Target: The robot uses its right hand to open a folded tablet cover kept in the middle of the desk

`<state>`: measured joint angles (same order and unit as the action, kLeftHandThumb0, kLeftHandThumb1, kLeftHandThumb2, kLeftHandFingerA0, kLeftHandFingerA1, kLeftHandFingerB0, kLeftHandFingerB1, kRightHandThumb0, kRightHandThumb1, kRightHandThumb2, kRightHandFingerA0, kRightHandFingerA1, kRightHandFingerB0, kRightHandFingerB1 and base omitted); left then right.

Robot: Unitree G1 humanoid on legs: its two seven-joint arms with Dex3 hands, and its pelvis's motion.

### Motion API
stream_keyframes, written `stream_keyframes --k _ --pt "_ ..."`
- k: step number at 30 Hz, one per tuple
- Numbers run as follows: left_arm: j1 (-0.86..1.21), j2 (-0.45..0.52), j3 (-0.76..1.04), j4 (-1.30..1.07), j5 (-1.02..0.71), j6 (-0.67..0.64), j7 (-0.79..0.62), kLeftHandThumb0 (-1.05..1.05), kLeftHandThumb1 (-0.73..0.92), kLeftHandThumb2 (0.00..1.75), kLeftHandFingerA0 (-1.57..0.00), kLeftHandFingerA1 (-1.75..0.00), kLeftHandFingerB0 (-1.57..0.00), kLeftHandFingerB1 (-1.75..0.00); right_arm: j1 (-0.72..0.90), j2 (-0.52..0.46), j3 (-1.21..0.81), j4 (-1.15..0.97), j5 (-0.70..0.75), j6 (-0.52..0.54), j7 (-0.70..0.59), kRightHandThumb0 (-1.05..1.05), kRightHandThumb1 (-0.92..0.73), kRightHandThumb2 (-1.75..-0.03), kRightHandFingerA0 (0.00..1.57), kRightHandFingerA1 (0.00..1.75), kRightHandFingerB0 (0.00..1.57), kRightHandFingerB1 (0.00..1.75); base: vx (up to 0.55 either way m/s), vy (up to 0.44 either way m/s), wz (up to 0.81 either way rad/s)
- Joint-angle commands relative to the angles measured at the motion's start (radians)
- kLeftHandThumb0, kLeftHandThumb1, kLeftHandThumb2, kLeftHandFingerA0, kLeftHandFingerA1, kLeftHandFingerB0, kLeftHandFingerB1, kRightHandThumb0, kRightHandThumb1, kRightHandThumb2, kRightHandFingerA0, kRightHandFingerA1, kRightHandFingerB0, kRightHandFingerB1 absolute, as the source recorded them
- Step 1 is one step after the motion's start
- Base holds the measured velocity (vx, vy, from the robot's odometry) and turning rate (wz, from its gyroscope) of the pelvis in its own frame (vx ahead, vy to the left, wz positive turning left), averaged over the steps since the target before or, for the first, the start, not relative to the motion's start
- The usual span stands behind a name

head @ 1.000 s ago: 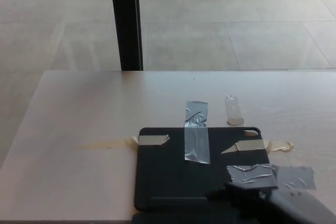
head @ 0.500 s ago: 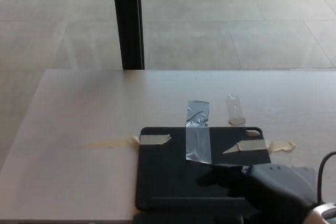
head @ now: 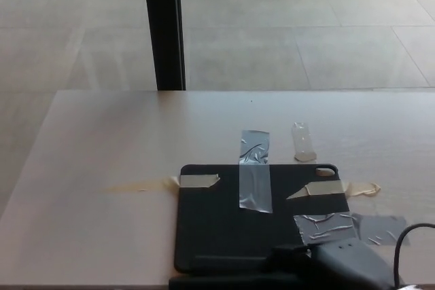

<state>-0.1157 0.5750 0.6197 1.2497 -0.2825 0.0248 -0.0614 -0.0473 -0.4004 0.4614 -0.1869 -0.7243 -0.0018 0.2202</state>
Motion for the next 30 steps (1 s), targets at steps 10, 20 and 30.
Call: stream_keyframes --k 10,20,30 --pt "-0.030 0.026 0.009 0.005 -0.030 -0.006 0.010 -0.69 0.79 0.63 -0.84 -0.80 -0.69 -0.70 0.264 0.073 -0.068 -0.080 0.088 -0.041 -0.123 -0.84 -0.92 -0.68 0.64 0.58 0.47 0.39 0.00 0.000 0.00" --pt "-0.025 0.030 0.009 0.009 -0.031 -0.006 0.016 -0.70 0.79 0.63 -0.87 -0.80 -0.68 -0.69 0.556 0.093 -0.103 -0.166 0.195 -0.087 -0.120 -0.85 -0.92 -0.72 0.63 0.64 0.46 0.41 0.00 0.000 0.00" --pt "-0.034 0.035 -0.009 0.007 -0.015 -0.010 0.015 -0.70 0.81 0.63 -0.87 -0.79 -0.70 -0.69 0.580 0.168 -0.175 -0.233 0.341 0.227 0.077 -0.84 -0.81 -1.18 0.65 0.69 0.33 0.52 0.00 0.000 0.00"
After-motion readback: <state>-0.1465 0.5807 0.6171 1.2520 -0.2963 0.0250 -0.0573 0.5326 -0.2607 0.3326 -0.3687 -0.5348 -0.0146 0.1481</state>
